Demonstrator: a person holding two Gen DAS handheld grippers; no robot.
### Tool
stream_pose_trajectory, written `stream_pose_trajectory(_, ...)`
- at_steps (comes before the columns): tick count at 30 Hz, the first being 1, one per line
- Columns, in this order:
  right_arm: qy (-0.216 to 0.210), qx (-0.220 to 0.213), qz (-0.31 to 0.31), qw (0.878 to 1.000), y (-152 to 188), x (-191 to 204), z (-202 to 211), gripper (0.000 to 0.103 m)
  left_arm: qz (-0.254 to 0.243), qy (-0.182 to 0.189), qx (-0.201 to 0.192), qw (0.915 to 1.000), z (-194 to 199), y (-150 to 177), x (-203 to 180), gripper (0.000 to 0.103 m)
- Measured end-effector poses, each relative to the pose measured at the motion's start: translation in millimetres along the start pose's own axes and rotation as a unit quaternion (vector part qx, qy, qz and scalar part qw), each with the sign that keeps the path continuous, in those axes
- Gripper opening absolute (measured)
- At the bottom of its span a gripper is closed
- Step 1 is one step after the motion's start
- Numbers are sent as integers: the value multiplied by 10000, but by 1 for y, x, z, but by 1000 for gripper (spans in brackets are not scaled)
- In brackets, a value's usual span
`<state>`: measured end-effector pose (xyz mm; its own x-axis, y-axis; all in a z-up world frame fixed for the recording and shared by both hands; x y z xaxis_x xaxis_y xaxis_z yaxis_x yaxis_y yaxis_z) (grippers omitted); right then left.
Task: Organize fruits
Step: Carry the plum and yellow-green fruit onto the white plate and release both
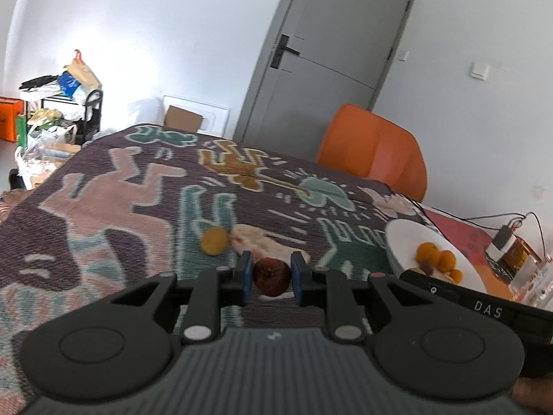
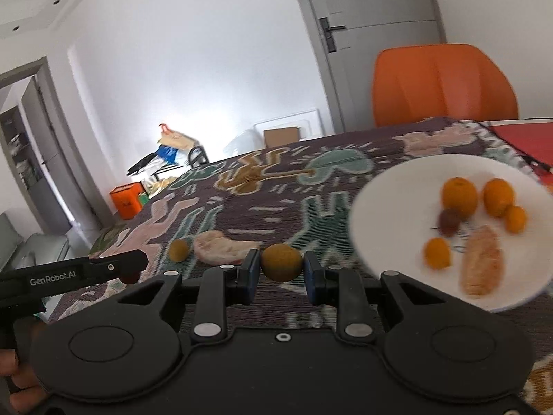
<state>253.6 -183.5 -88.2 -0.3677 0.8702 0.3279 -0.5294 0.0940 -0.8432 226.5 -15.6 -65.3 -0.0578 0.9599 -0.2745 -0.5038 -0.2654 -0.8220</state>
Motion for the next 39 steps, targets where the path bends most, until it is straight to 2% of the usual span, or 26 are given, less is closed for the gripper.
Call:
stream_pose_trajectory(25, 572, -470, -625, 9953, -1, -94, 52, 25, -735, 672, 54, 9950, -22, -2, -117, 21)
stream_pose_trajectory(39, 775, -539, -821, 9921, -3, -131, 56, 25, -937, 781, 155, 9924, -42, 3, -149, 21)
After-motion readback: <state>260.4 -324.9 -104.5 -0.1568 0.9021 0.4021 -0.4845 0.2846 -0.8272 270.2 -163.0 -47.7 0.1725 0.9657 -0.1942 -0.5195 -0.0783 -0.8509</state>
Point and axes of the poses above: each gripper's, at about its wrist camera, not at the fingertips, and z roughly against the way its jaws point, x to its left, y to its underside, the point moved 8 cm from there along -z, roughly the way its jaws point, and after that the axes turned 4 degrees about -y, right-handed, at the moved point
